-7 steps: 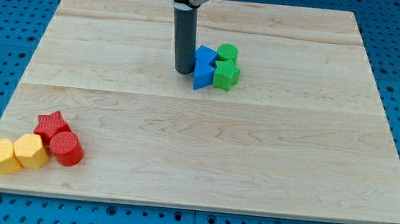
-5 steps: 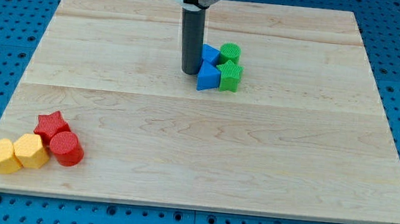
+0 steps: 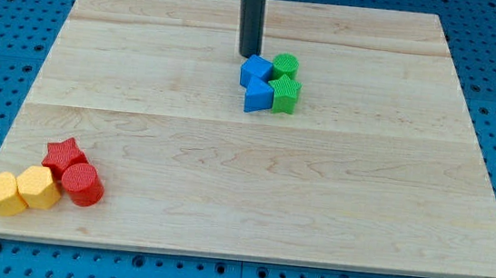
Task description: Point your arm towards green circle
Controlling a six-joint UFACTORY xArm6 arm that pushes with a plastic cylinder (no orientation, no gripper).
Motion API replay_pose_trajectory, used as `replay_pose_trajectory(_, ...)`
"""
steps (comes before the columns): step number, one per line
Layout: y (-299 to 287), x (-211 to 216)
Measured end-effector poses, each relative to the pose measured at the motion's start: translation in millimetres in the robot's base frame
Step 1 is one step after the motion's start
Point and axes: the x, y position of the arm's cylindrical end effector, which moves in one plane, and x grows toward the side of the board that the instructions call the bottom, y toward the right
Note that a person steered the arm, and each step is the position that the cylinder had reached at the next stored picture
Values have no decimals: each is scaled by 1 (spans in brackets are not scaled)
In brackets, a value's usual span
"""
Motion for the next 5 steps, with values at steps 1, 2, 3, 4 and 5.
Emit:
replay_pose_trajectory(1,12,-11)
replay_pose_trajectory(2,39,-8)
replay_pose_trajectory(3,56,-8)
replay_pose_trajectory(4,62,-8)
replay_pose_trajectory(5,67,1)
